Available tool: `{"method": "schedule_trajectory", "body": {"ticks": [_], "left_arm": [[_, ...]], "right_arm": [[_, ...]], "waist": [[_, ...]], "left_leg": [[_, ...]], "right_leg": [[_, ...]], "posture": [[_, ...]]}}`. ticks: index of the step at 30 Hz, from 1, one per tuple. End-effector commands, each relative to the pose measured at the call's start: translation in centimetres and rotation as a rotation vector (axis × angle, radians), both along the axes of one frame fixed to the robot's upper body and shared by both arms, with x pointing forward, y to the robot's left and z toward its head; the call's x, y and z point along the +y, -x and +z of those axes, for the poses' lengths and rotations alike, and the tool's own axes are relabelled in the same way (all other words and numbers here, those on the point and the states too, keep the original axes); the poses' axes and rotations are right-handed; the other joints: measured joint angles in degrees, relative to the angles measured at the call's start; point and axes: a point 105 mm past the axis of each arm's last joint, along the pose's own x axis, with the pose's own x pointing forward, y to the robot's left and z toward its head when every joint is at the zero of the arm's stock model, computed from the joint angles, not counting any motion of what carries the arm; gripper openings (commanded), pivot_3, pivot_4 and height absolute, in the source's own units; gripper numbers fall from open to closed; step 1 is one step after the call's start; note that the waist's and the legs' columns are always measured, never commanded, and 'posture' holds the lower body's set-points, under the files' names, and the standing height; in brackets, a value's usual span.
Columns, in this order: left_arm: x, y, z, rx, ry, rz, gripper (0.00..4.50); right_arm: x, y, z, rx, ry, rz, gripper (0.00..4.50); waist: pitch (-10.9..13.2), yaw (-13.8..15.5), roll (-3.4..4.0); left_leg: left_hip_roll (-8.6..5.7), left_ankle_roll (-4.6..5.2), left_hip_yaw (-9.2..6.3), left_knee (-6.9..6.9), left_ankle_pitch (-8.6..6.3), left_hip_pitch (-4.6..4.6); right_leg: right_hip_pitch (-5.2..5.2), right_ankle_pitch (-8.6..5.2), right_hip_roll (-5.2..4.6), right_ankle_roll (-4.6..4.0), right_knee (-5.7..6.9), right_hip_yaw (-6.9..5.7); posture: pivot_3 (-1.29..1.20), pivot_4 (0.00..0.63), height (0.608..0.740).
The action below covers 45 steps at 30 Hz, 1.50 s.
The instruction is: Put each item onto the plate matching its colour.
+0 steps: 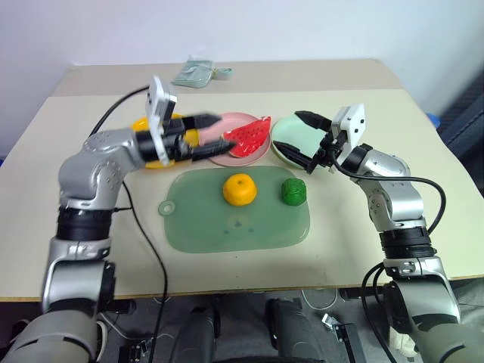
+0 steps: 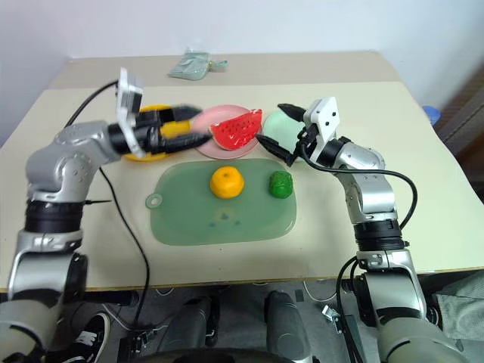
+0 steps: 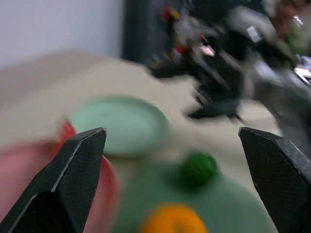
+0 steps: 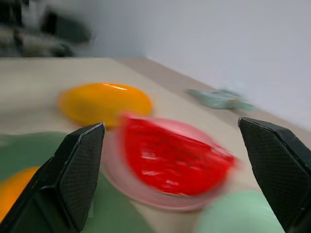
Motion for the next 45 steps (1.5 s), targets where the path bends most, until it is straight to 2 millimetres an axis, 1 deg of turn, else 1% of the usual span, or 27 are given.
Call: {"method": "schedule_trajectory", "body": {"ticks": [1, 4, 7, 9, 12, 14, 16, 18, 22, 23, 25, 26, 28, 30, 32, 34, 35, 37, 38, 40, 41, 42, 44, 45], "left_arm": [[-0.8, 2.0, -1.8, -0.123, -0.115, -0.079, 4.47], [-1.5, 1.9, -3.8, -0.13, -0.143, -0.061, 4.47], [-2.3, 2.0, -5.5, -0.151, -0.161, -0.073, 4.47], [-2.7, 1.9, -6.4, -0.217, -0.208, -0.063, 4.47], [-3.5, 0.4, -7.2, -0.302, -0.239, 0.005, 4.47], [-3.8, -0.3, -8.1, -0.319, -0.263, 0.034, 4.47], [-4.0, -0.9, -8.4, -0.361, -0.267, 0.063, 4.47], [-4.2, -1.1, -8.3, -0.336, -0.227, 0.072, 4.47], [-4.7, -1.6, -9.8, -0.271, -0.238, 0.08, 4.47], [-4.8, -1.5, -9.9, -0.24, -0.218, 0.075, 4.24], [-5.1, -1.1, -9.6, -0.214, -0.18, 0.066, 3.62], [-5.2, -1.1, -9.4, -0.212, -0.17, 0.071, 3.11], [-5.3, -1.2, -9.1, -0.223, -0.168, 0.093, 2.3], [-5.0, -1.5, -8.7, -0.226, -0.158, 0.119, 2.3], [-4.4, -2.4, -6.7, -0.226, -0.048, 0.199, 2.3], [-2.9, -4.1, -3.7, -0.259, 0.073, 0.352, 2.3], [-1.7, -5.0, -2.4, -0.27, 0.115, 0.436, 2.3], [-0.1, -5.9, -0.9, -0.27, 0.172, 0.536, 2.3], [0.5, -6.0, -0.3, -0.278, 0.189, 0.561, 2.3], [2.1, -6.5, 1.0, -0.237, 0.289, 0.631, 2.3], [2.4, -6.4, 1.3, -0.248, 0.3, 0.637, 2.3], [2.2, -6.1, 1.0, -0.237, 0.288, 0.598, 2.3], [1.1, -5.2, 0.0, -0.226, 0.236, 0.513, 2.3], [0.4, -4.4, -0.2, -0.216, 0.245, 0.441, 2.3]], "right_arm": [[-0.5, 2.2, 0.9, -0.005, 0.06, 0.136, 4.5], [-1.4, 2.6, -0.3, 0.02, 0.164, 0.144, 4.5], [-1.9, 3.3, -1.2, 0.048, 0.223, 0.17, 4.5], [-2.2, 3.3, -1.5, 0.042, 0.253, 0.161, 4.5], [-1.9, 3.4, -1.4, 0.034, 0.233, 0.153, 4.5], [-1.7, 3.4, -1.4, 0.033, 0.224, 0.148, 4.5], [-1.7, 3.5, -1.3, 0.022, 0.219, 0.14, 4.5], [-1.7, 3.5, -1.3, 0.024, 0.214, 0.138, 4.5], [-1.7, 3.5, -1.4, 0.023, 0.219, 0.129, 4.5], [-1.6, 3.5, -1.4, 0.02, 0.22, 0.128, 4.5], [-1.4, 3.4, -1.3, 0.016, 0.215, 0.128, 4.5], [-1.4, 3.4, -1.2, 0.017, 0.215, 0.128, 4.5], [-1.4, 3.4, -1.3, 0.016, 0.217, 0.127, 4.5], [-1.3, 3.3, -1.3, 0.014, 0.217, 0.121, 4.5], [-1.3, 3.1, -1.3, 0.003, 0.216, 0.107, 4.5], [-1.3, 3.1, -1.2, 0.002, 0.205, 0.104, 4.5], [-1.3, 3.0, -1.2, 0.001, 0.206, 0.1, 4.5], [-1.3, 3.0, -1.2, 0.001, 0.206, 0.098, 4.5], [-1.3, 2.9, -1.3, 0.003, 0.203, 0.1, 4.5], [-1.0, 2.8, -1.3, -0.003, 0.204, 0.102, 4.5], [-0.9, 2.8, -1.3, -0.003, 0.203, 0.105, 4.5], [-0.8, 2.7, -1.3, -0.004, 0.201, 0.106, 4.5], [-0.7, 2.6, -1.3, -0.004, 0.197, 0.108, 4.5], [-0.7, 2.6, -1.3, -0.004, 0.197, 0.11, 4.5]], "waist": [[0.0, 0.5, 0.0], [0.0, 1.5, 0.0], [0.0, 1.6, 0.0], [0.0, 1.5, 0.0], [0.0, 1.4, 0.01], [0.0, 1.4, 0.01], [0.0, 1.5, 0.01], [0.0, 1.5, 0.01], [0.0, 1.6, 0.01], [0.0, 1.6, 0.01], [0.0, 1.5, 0.01], [0.0, 1.5, 0.01], [0.0, 1.5, 0.01], [0.0, 1.5, 0.01], [0.0, 1.5, 0.01], [0.0, 1.5, 0.01], [0.0, 1.6, -0.02], [0.0, 1.5, -0.03], [0.0, 1.5, -0.02], [0.0, 1.4, 0.0], [0.0, 1.4, 0.0], [0.0, 1.4, 0.0], [0.0, 1.4, 0.0], [0.0, 1.4, 0.0]], "left_leg": [[-0.01, 0.0, 0.01, 0.02, 0.0, 0.0], [-0.01, 0.0, 0.04, 0.1, 0.0, 0.01], [-0.01, 0.0, 0.04, 0.16, 0.0, 0.0], [-0.01, 0.01, 0.06, 0.16, 0.0, 0.0], [0.0, 0.01, 0.05, 0.12, 0.0, 0.04], [0.0, 0.01, 0.06, 0.12, 0.0, 0.03], [0.0, 0.01, 0.06, 0.13, 0.0, 0.03], [0.0, 0.01, 0.05, 0.13, -0.01, 0.03], [-0.01, 0.01, 0.05, 0.17, -0.01, 0.01], [-0.01, 0.01, 0.05, 0.17, -0.01, 0.01], [-0.01, 0.02, 0.05, 0.16, -0.01, 0.01], [-0.01, 0.02, 0.04, 0.16, -0.01, 0.02], [-0.01, 0.02, 0.04, 0.17, -0.01, 0.02], [-0.01, 0.02, 0.04, 0.18, -0.01, 0.02], [-0.01, 0.02, 0.04, 0.18, -0.01, 0.02], [-0.01, 0.02, 0.03, 0.18, -0.01, 0.02], [-0.01, 0.02, 0.03, 0.18, -0.01, 0.02], [-0.01, 0.02, 0.0, 0.2, -0.01, 0.01], [-0.01, 0.02, 0.01, 0.2, -0.01, 0.01], [-0.01, 0.02, 0.02, 0.17, -0.01, 0.02], [-0.01, 0.02, 0.02, 0.16, -0.01, 0.03], [-0.01, 0.02, 0.01, 0.15, -0.01, 0.03], [-0.01, 0.02, 0.02, 0.16, -0.01, 0.03], [-0.01, 0.02, 0.03, 0.16, -0.01, 0.03]], "right_leg": [[0.02, 0.0, -0.02, 0.0, -0.05, 0.0], [0.06, 0.01, -0.01, 0.0, -0.06, 0.0], [0.07, 0.0, -0.01, 0.0, -0.04, 0.0], [0.08, 0.0, -0.01, 0.0, -0.06, 0.01], [0.07, 0.0, 0.01, 0.0, -0.04, 0.01], [0.07, 0.0, 0.01, 0.0, -0.05, 0.01], [0.07, 0.0, 0.0, 0.0, -0.05, 0.01], [0.07, 0.0, 0.0, 0.0, -0.04, 0.01], [0.08, 0.01, -0.01, 0.01, -0.03, 0.0], [0.07, 0.01, -0.01, 0.01, -0.04, 0.01], [0.07, 0.01, -0.01, 0.01, -0.03, 0.01], [0.07, 0.01, 0.0, 0.01, -0.02, 0.01], [0.08, 0.01, -0.01, 0.01, -0.01, 0.01], [0.08, 0.01, 0.0, 0.01, -0.01, 0.01], [0.08, 0.01, 0.0, 0.01, -0.01, 0.01], [0.07, 0.01, -0.01, 0.01, 0.0, 0.0], [0.07, 0.01, -0.01, 0.01, 0.0, 0.01], [0.07, 0.01, 0.0, 0.01, 0.0, -0.01], [0.07, 0.01, -0.01, 0.01, 0.0, -0.01], [0.07, 0.01, -0.01, 0.01, -0.01, 0.0], [0.07, 0.01, -0.01, 0.01, -0.01, 0.0], [0.07, 0.01, 0.0, 0.01, -0.01, -0.01], [0.07, 0.01, 0.0, 0.01, -0.01, -0.01], [0.07, 0.01, 0.0, 0.01, -0.01, 0.0]], "posture": [[0.0, 0.15, 0.74], [0.0, 0.15, 0.74], [0.0, 0.15, 0.74], [0.0, 0.15, 0.74], [0.0, 0.15, 0.74], [0.0, 0.15, 0.74], [0.0, 0.15, 0.74], [0.0, 0.15, 0.74], [0.0, 0.15, 0.74], [0.0, 0.15, 0.74], [0.0, 0.15, 0.74], [0.0, 0.15, 0.74], [0.0, 0.15, 0.74], [0.0, 0.15, 0.74], [0.0, 0.15, 0.74], [0.0, 0.15, 0.74], [0.0, 0.15, 0.74], [0.0, 0.15, 0.74], [0.0, 0.15, 0.74], [0.0, 0.15, 0.74], [0.0, 0.15, 0.74], [0.0, 0.15, 0.74], [0.0, 0.15, 0.74], [0.0, 0.15, 0.74]]}}
